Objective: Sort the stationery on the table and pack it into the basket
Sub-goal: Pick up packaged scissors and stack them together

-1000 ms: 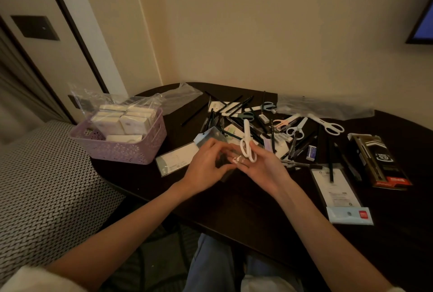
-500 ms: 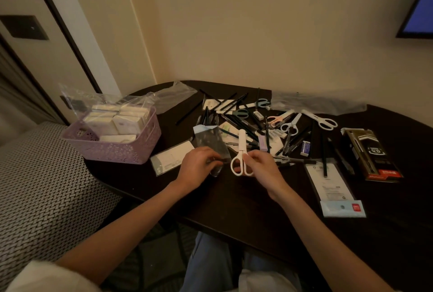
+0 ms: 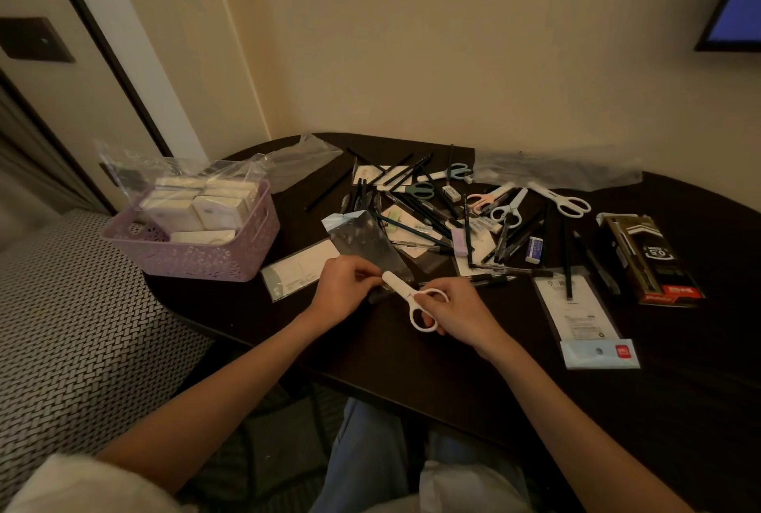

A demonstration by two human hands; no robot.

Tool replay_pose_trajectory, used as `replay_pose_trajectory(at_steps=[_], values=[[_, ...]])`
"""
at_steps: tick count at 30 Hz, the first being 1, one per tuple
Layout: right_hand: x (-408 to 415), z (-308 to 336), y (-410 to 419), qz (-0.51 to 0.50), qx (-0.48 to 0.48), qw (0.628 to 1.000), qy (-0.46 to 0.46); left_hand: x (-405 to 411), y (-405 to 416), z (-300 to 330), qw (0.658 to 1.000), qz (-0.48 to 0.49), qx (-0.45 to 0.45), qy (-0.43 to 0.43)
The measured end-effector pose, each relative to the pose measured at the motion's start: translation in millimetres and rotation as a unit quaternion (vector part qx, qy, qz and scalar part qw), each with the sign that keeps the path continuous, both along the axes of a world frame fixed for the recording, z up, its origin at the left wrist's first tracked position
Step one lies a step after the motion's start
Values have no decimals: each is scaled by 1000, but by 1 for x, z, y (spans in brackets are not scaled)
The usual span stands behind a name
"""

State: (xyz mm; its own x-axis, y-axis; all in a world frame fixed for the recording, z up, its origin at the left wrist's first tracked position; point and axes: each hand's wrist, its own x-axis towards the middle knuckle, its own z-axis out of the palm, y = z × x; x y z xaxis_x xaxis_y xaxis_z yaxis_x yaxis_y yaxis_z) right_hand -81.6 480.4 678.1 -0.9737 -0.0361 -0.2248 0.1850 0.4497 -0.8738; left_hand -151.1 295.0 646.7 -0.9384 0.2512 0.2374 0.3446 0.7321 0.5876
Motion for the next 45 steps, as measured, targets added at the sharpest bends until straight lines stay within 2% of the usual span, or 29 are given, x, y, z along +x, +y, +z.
replay_pose_trajectory(at_steps=[4,7,12,15,19,23,26,31,36,40,42,45], values=[[-3,3,0,-17,23,1000,-6,-2,0,1,1000,22,8,-10],[-1,6,-1,-22,18,1000,-14,4,1,2,999,13,13,38],[1,13,-4,-45,-37,998,-17,21,6,1,987,-34,-3,158],[1,14,-6,-80,-116,989,-35,29,10,3,980,-38,-15,193],[1,18,-6,-97,-248,959,-91,36,12,5,978,-32,-25,203],[5,21,-4,-66,-234,968,-64,38,11,7,980,-7,-21,197],[7,20,-6,-90,-240,966,-27,40,13,9,981,-4,-14,194],[8,16,-16,-125,-275,953,-24,44,20,10,982,3,15,191],[9,6,-23,-155,-244,957,27,51,25,15,981,-4,43,189],[10,2,-26,-181,-176,964,90,53,27,16,982,0,59,179],[12,1,-28,-190,-126,965,129,53,29,17,982,4,67,176],[14,-2,-29,-162,11,967,197,52,31,19,981,14,88,170]])
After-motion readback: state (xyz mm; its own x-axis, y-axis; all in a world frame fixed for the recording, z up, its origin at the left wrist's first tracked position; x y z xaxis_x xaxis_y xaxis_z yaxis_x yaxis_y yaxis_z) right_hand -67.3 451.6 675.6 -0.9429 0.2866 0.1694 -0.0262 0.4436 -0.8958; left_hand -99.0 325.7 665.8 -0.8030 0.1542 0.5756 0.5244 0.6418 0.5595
